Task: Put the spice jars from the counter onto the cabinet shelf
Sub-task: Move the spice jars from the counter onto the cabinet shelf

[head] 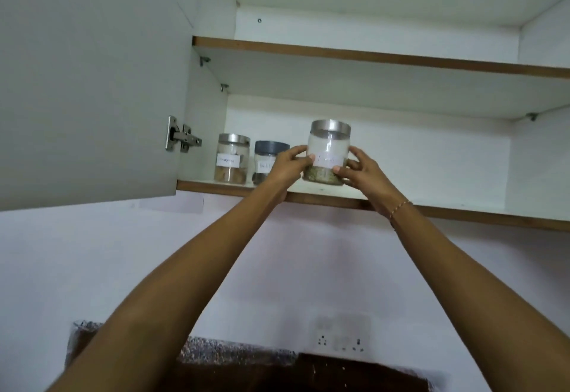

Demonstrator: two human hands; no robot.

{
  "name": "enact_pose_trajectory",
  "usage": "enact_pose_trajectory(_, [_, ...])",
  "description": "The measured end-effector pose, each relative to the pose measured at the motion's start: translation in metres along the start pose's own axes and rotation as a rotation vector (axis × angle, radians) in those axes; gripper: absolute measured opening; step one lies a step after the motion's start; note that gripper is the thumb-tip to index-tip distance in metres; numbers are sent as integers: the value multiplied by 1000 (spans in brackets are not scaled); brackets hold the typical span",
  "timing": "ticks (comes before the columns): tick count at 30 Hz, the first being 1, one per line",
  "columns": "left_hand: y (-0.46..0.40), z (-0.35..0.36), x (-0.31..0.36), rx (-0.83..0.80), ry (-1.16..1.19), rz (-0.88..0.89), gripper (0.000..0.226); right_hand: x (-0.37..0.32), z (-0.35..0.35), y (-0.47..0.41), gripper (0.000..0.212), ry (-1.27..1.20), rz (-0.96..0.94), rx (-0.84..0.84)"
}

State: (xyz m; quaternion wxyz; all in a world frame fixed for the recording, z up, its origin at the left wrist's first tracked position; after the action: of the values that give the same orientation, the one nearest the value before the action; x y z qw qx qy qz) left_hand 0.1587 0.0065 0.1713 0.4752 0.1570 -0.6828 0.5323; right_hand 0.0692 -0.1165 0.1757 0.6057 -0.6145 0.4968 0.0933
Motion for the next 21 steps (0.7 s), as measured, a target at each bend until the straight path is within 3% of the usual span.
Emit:
enact_pose_trajectory(6, [-42,-8,-31,209,44,-159,40,35,15,-45,47,131,112,-51])
enact_pose_trajectory(10, [-59,-10,-43,174,-47,-215,45,52,17,-66,53,235,171,-67])
enact_pose_trajectory(21, [-71,-3,-51,83,-135,-302,33,78,40,-101,77,480,267,-160])
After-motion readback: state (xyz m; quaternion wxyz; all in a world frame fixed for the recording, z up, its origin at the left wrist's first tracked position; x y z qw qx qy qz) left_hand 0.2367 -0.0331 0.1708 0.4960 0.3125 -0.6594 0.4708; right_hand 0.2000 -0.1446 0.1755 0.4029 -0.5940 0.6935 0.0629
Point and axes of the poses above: each hand's wrist, its own y-axis away from the middle knuckle, its own z-axis out of the palm, x = y × z, the point moved 7 cm from there along -y, towards the middle knuckle
